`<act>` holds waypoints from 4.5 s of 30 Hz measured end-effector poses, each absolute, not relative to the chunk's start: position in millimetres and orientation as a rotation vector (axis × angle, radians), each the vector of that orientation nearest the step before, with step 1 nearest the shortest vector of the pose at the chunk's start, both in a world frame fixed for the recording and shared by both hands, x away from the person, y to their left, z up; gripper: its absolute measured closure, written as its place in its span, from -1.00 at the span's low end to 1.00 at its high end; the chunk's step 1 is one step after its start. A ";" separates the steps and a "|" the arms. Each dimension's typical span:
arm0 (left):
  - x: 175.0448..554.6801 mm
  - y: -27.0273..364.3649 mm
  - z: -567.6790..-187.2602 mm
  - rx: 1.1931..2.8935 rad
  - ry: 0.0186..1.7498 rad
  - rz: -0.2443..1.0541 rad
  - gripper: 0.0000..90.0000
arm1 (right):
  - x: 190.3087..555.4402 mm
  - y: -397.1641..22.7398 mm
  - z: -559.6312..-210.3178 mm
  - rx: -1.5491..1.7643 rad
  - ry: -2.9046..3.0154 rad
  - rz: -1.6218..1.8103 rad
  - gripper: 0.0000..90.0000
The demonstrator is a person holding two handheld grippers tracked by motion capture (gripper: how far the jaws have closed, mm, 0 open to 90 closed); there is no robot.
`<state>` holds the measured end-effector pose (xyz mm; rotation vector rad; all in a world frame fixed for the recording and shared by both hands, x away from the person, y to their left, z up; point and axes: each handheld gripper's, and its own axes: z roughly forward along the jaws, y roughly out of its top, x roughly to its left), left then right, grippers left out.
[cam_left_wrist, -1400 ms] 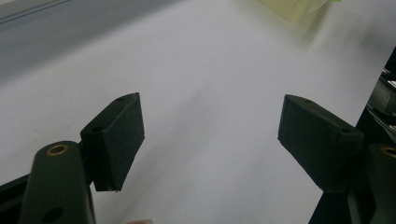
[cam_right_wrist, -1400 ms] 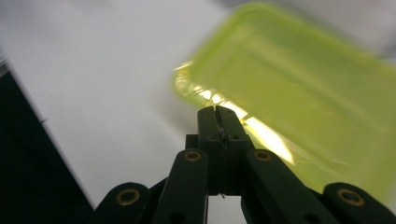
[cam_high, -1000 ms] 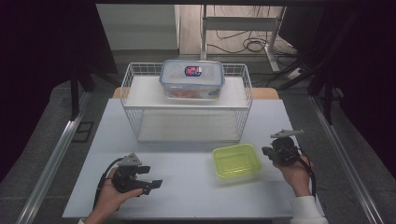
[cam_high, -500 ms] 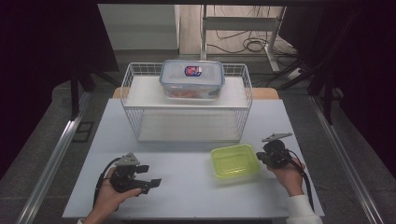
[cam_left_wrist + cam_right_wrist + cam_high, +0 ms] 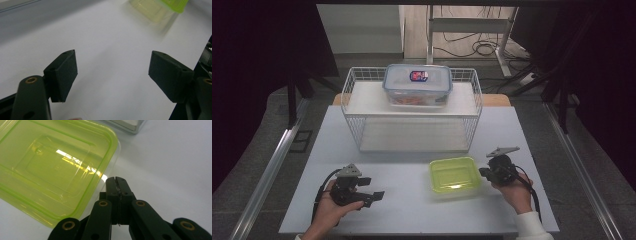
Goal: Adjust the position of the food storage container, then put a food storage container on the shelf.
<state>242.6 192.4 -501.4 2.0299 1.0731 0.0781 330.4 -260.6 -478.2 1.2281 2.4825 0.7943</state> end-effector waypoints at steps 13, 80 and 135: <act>243.2 191.6 -503.4 2.033 1.078 0.078 -0.50 | 321.6 -230.9 -481.4 1.134 2.554 0.803 0.98; 280.0 169.7 -488.6 1.911 1.186 -0.067 -0.61 | 304.6 -220.4 -474.6 1.340 2.476 1.320 -0.40; 308.1 142.5 -521.7 1.803 1.219 -0.358 0.55 | 317.0 -201.3 -504.8 1.566 2.533 1.444 0.57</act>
